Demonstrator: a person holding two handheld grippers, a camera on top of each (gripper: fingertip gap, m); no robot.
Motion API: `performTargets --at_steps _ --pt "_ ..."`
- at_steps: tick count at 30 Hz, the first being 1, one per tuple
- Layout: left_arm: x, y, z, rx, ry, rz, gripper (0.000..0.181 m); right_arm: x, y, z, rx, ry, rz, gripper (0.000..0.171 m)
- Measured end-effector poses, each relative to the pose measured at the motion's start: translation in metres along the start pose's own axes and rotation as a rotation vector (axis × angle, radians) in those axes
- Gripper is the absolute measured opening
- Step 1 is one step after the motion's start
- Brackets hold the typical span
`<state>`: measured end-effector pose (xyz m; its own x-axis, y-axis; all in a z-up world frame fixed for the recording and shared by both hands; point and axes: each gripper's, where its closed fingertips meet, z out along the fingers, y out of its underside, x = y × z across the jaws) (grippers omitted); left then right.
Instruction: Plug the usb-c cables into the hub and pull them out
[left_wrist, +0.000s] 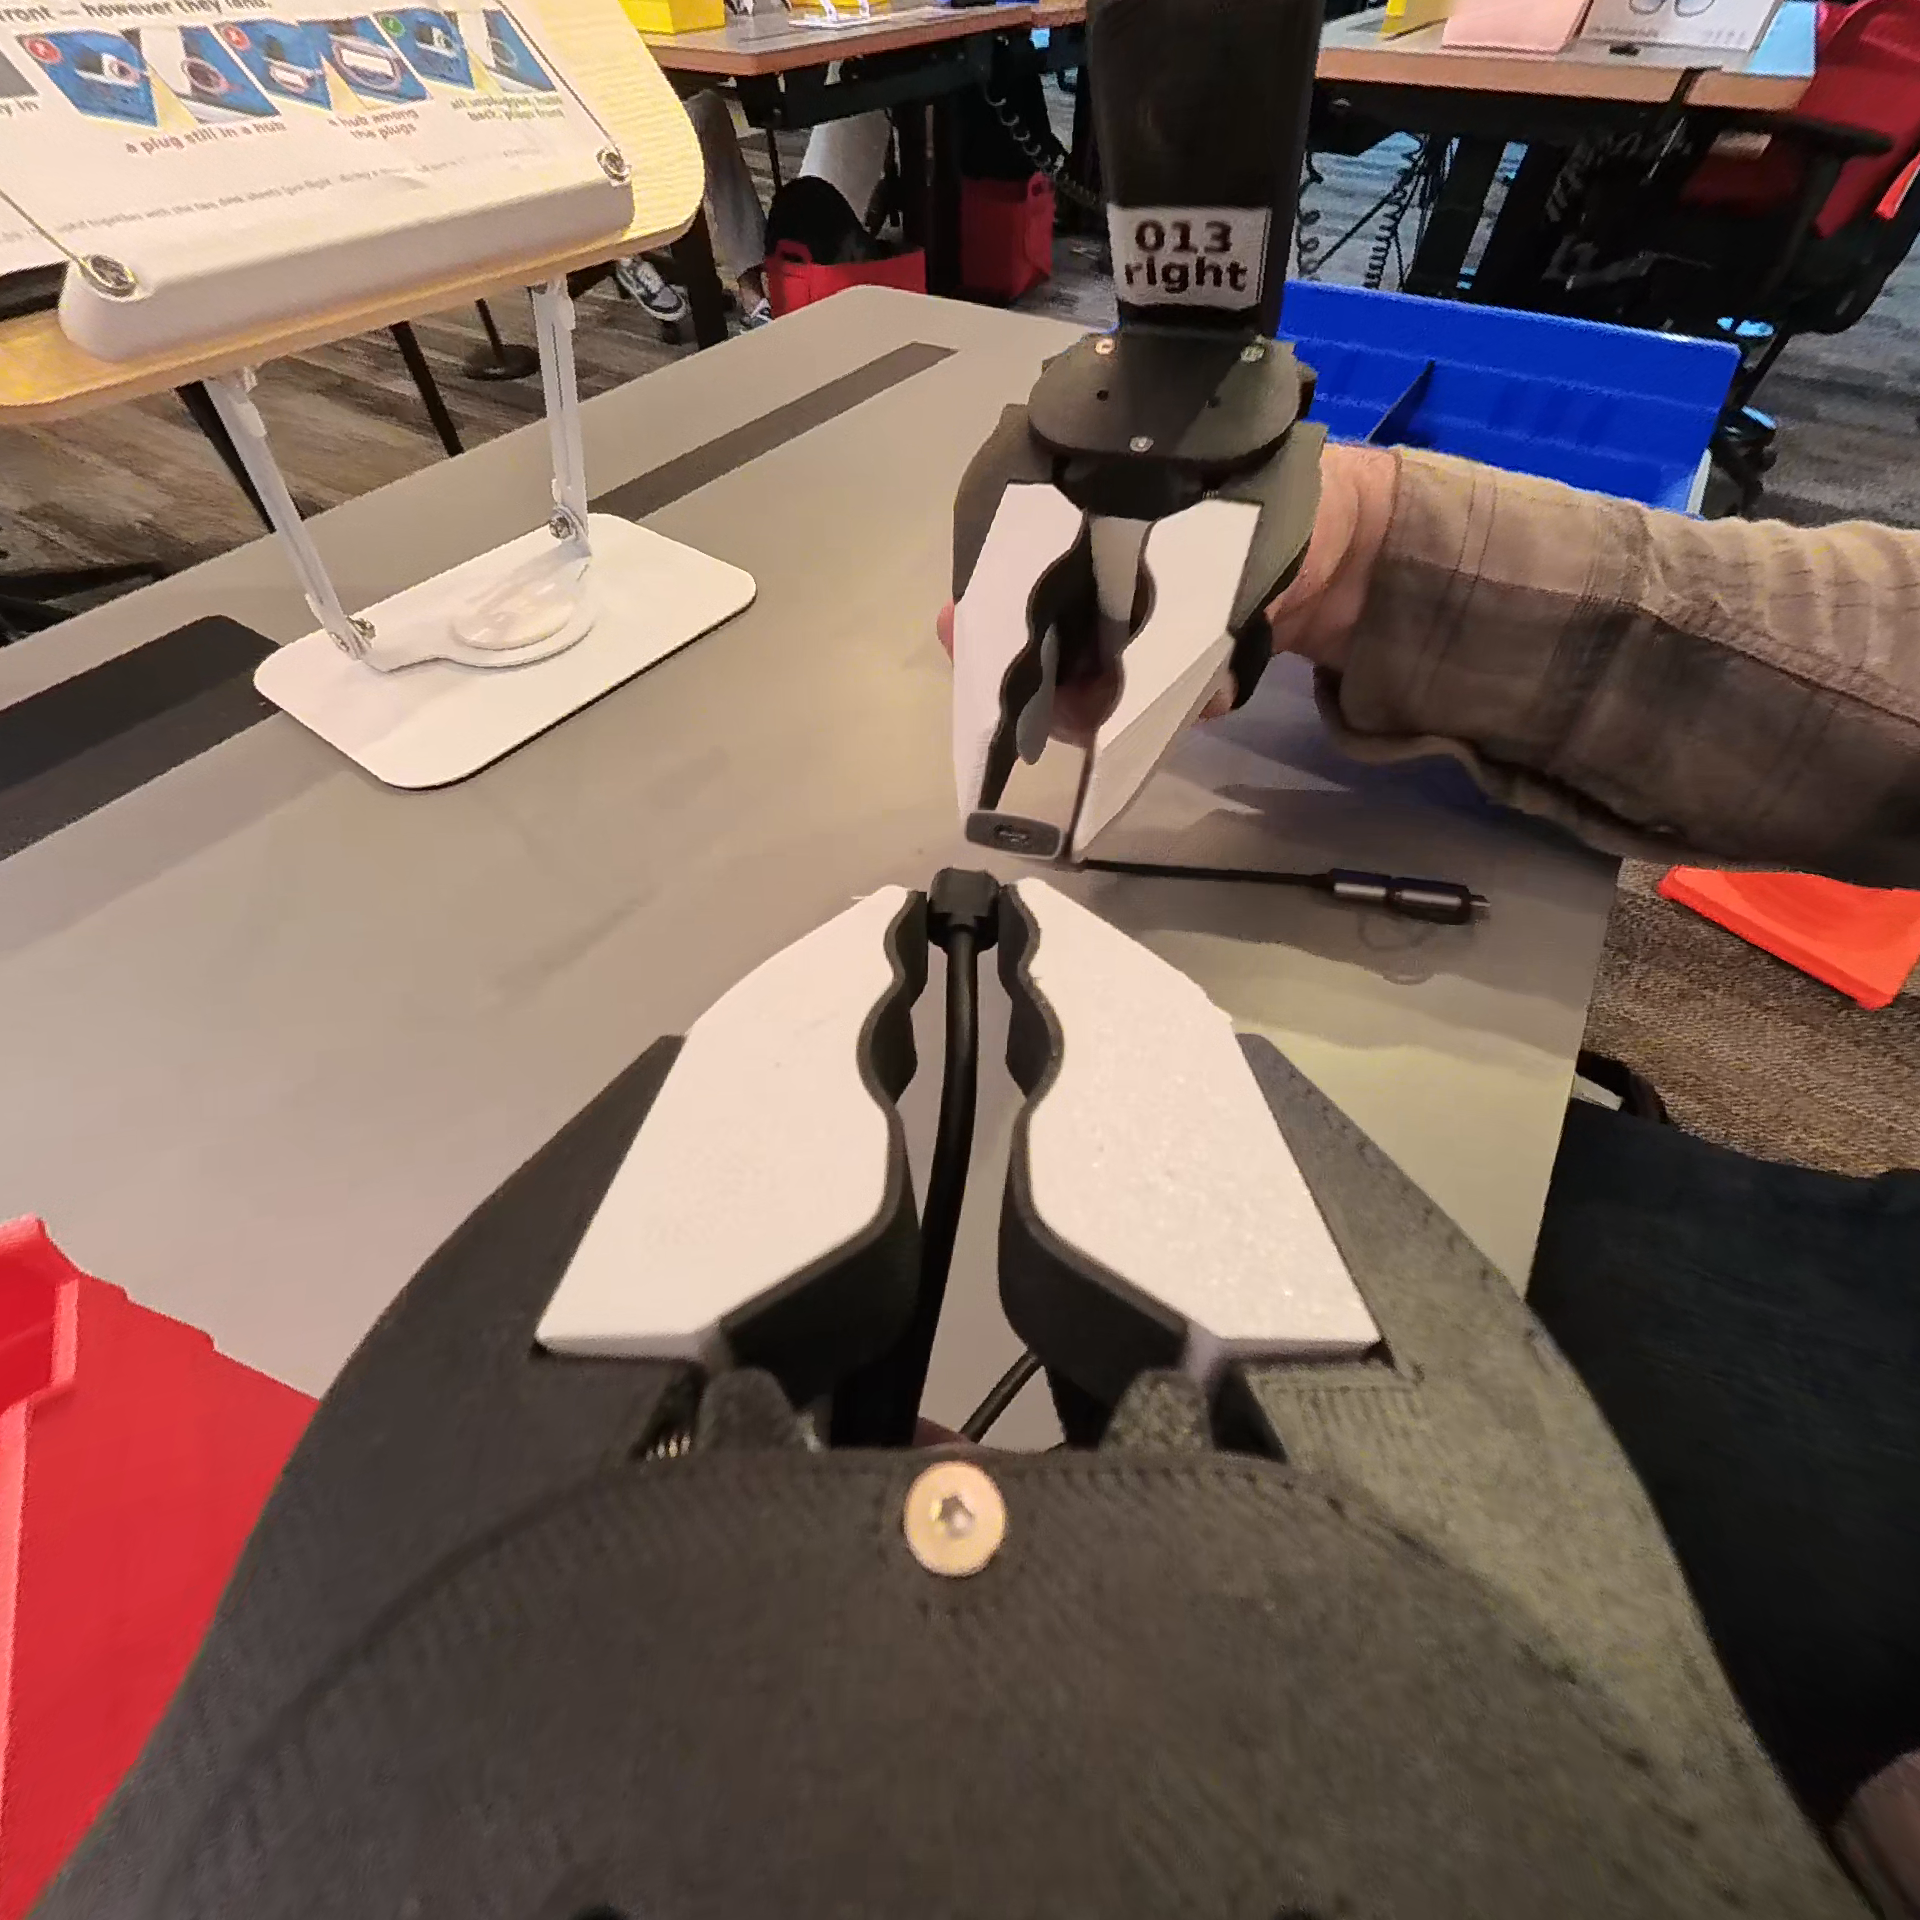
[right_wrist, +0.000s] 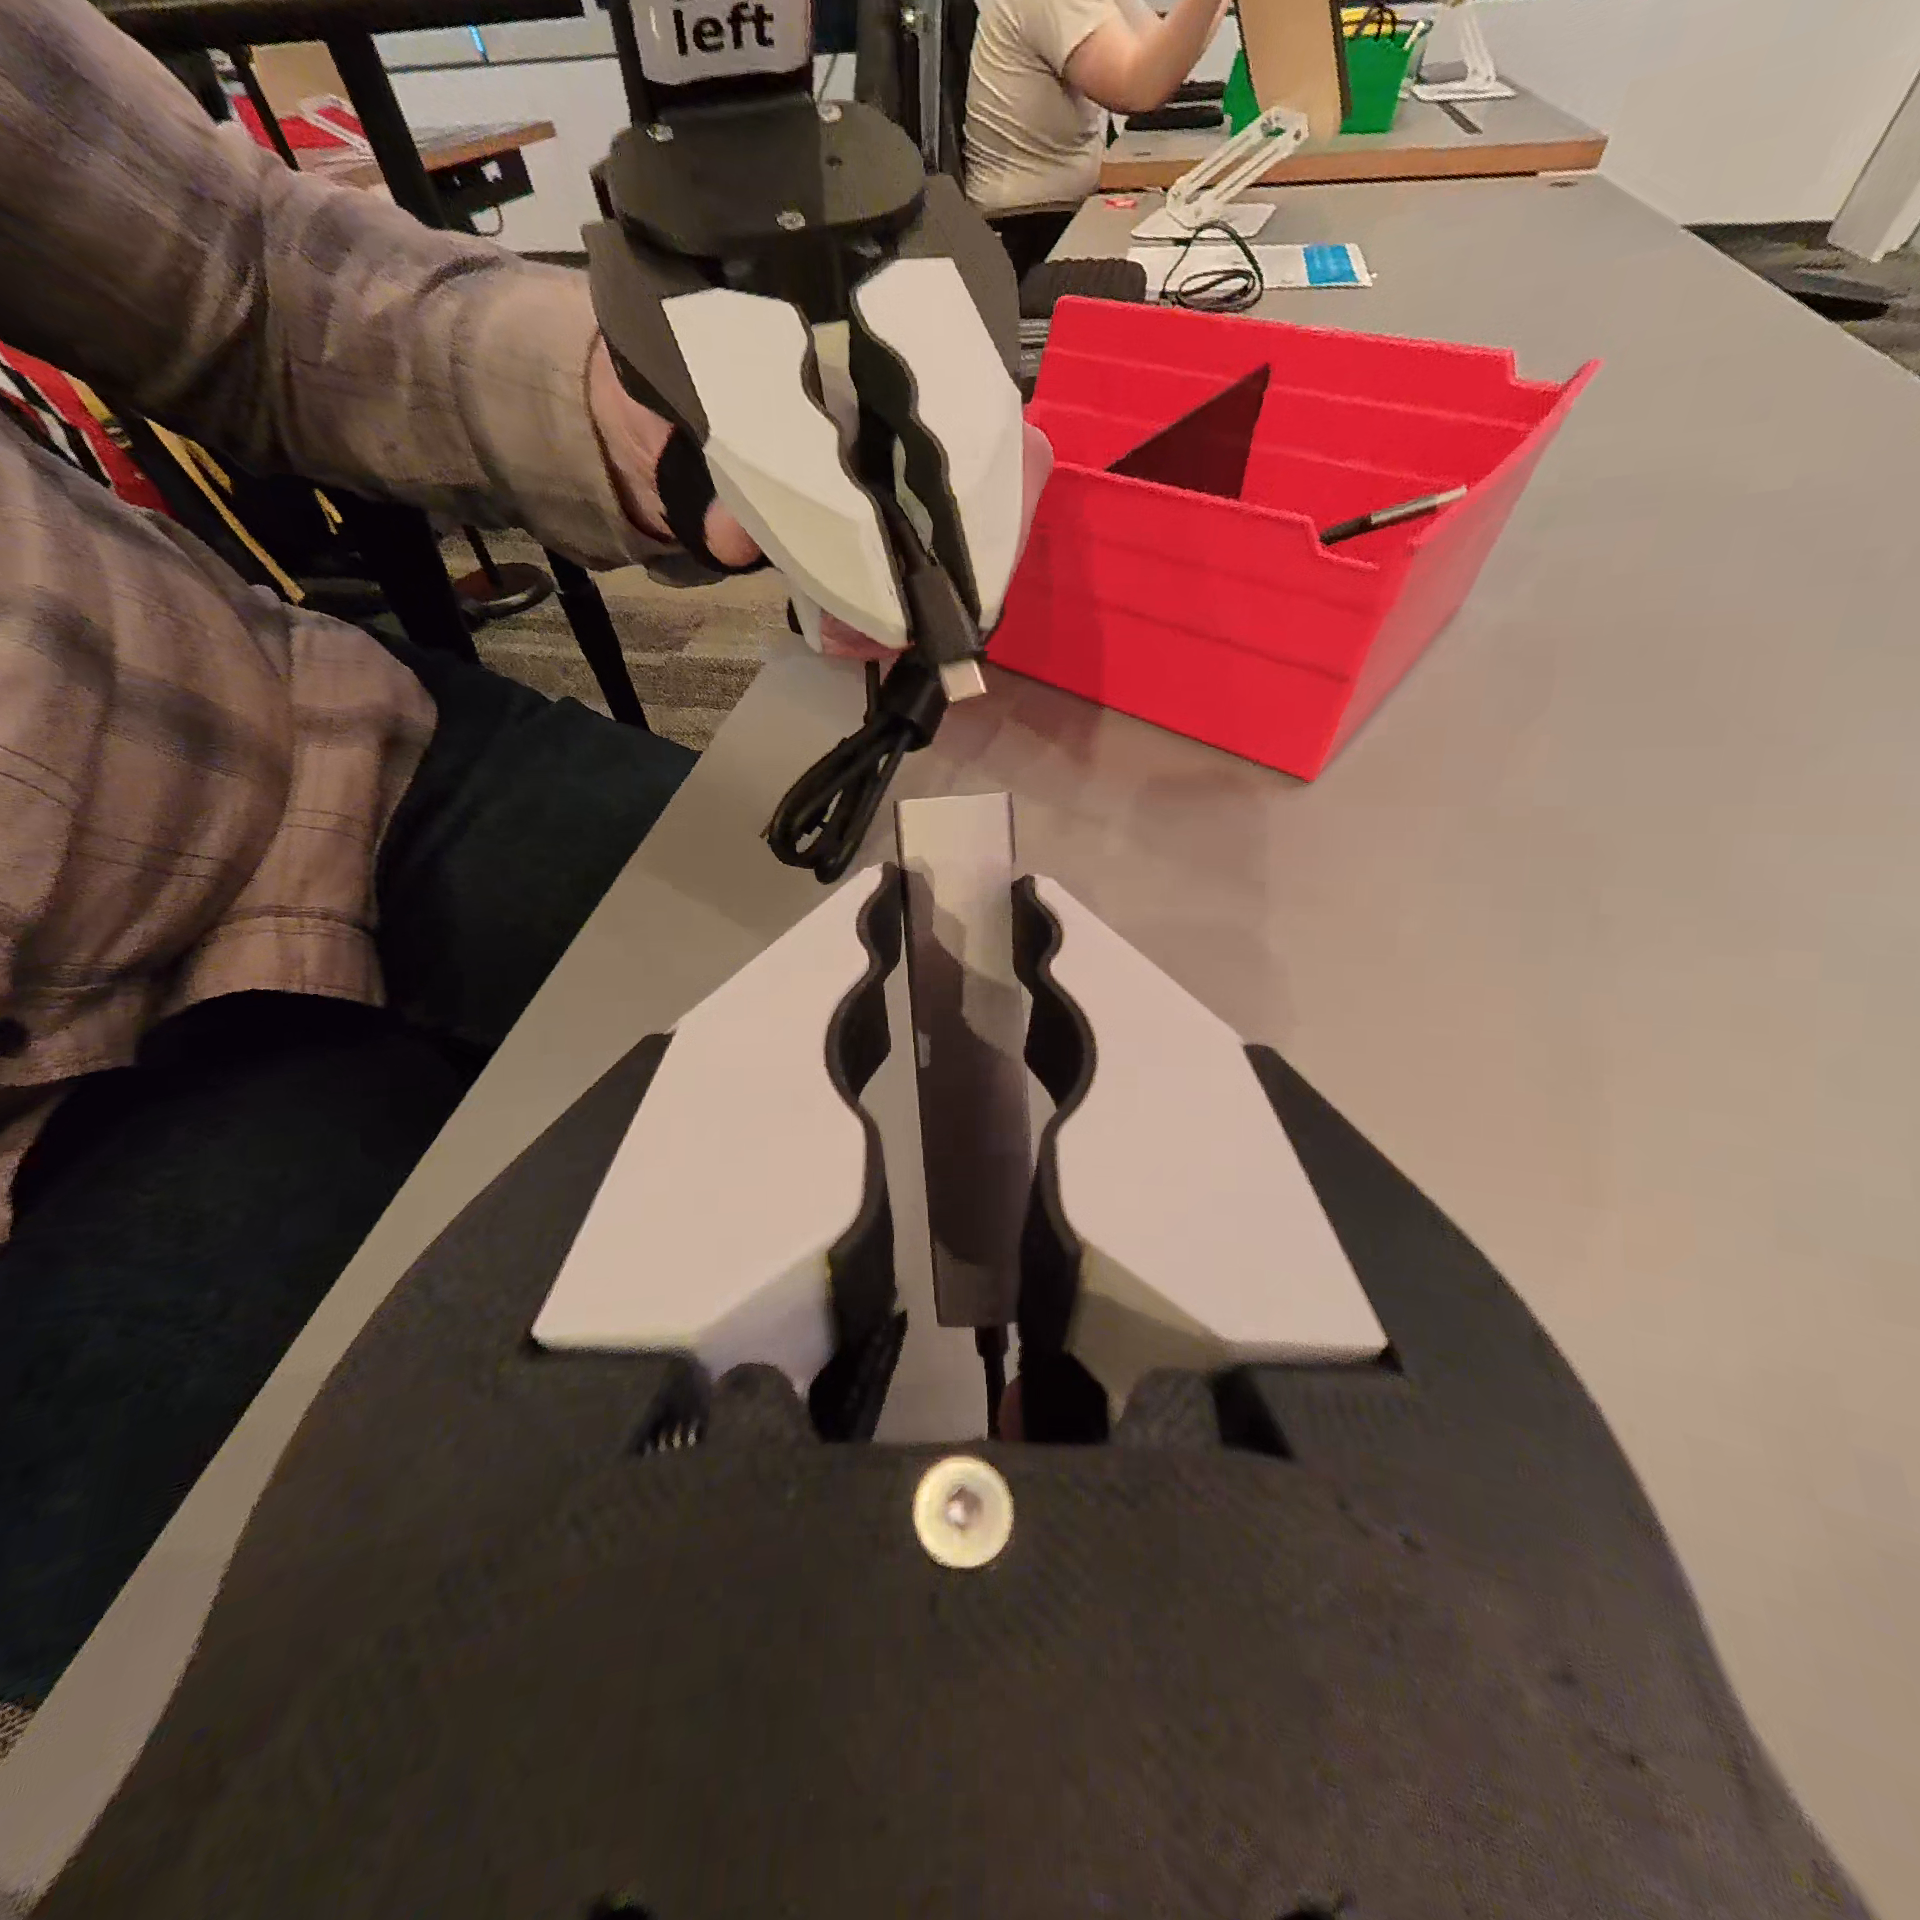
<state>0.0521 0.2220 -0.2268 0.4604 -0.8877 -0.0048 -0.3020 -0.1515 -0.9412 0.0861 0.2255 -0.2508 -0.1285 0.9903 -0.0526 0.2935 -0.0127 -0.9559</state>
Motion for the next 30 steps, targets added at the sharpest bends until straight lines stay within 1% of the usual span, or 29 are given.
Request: performTargets --at_steps 7,13,21,30 --pt "0.001 0.001 0.0 0.001 0.001 0.037 0.012 -0.007 -0.011 0.002 0.02 -0.037 -0.01 0.019" --pt "0.005 0.001 0.0 -0.004 0.011 0.059 0.012 -0.01 -0.012 0.006 0.008 -0.05 -0.021 0.019" --pt "0.013 0.004 0.004 -0.048 0.012 0.135 0.012 -0.014 -0.011 0.012 -0.004 -0.059 -0.029 0.019" --pt "0.013 0.002 0.003 -0.046 0.015 0.142 0.012 -0.013 -0.011 0.011 -0.003 -0.055 -0.03 0.019"
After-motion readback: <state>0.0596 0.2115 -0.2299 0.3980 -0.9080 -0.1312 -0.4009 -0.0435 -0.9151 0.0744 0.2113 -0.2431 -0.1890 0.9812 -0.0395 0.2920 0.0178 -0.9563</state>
